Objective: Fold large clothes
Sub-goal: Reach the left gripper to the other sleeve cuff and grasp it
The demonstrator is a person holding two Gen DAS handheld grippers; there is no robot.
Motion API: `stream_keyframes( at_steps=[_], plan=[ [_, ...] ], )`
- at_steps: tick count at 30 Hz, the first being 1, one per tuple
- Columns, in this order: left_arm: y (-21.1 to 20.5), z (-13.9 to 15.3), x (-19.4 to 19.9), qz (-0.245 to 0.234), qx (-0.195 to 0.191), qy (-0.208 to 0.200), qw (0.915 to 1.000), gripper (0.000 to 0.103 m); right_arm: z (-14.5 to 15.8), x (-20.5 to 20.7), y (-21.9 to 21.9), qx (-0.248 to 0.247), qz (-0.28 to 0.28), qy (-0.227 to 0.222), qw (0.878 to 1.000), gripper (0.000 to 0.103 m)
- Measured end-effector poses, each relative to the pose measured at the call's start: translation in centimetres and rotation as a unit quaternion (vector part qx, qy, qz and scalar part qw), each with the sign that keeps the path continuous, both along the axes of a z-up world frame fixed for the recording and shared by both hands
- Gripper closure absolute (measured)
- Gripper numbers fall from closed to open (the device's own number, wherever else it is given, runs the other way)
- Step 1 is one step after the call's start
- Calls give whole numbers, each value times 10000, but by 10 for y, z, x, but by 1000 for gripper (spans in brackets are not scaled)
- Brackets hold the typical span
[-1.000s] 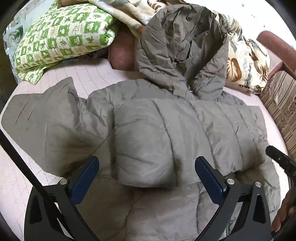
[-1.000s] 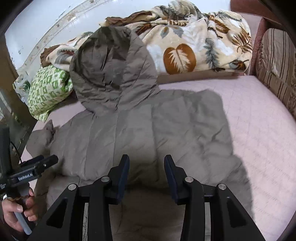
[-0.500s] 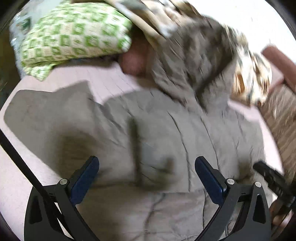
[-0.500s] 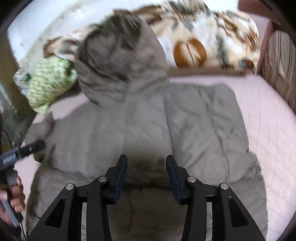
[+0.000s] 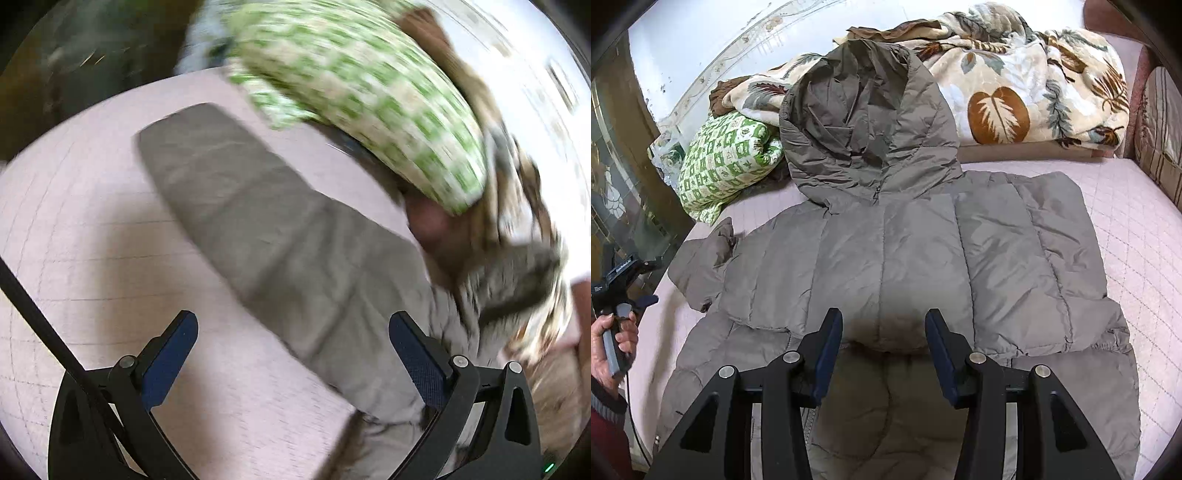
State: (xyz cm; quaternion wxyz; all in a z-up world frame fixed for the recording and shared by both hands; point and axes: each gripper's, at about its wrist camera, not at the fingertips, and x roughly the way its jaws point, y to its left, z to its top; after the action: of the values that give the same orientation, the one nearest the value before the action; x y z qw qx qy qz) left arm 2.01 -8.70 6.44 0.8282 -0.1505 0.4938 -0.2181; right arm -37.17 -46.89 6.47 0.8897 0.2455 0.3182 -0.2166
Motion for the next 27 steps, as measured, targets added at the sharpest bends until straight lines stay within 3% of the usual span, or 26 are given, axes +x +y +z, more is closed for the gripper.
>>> stream_keyframes(
  at_steps=[4,7,9,11,14,17,21,27],
  plan=[
    [39,-1,18,381,-370,75,9986,0,-1,3,4,-29,74,-8,10000,53],
    [57,-1,30,570,-440,24,9974,1,-2,4,8,-29,119,-44,9999,53],
    [67,-4,42,701,-653,61,9954,8,-1,5,11,-61,149,-67,9998,53],
    [78,-12,56,854,-908,161,9921,22,-1,5,13,-91,166,-93,9998,53],
    [90,-23,81,948,-1146,262,9885,23,-3,6,15,-164,206,-71,9996,53],
    [97,-36,105,1101,-1140,229,9871,25,-6,7,16,-253,257,-10,9993,53],
    [101,-62,135,1218,-1459,446,9808,30,-11,8,10,-69,202,-49,9998,53],
    [101,-64,163,1298,-1486,95,9803,31,-16,10,9,-106,204,7,9997,53]
  ],
)
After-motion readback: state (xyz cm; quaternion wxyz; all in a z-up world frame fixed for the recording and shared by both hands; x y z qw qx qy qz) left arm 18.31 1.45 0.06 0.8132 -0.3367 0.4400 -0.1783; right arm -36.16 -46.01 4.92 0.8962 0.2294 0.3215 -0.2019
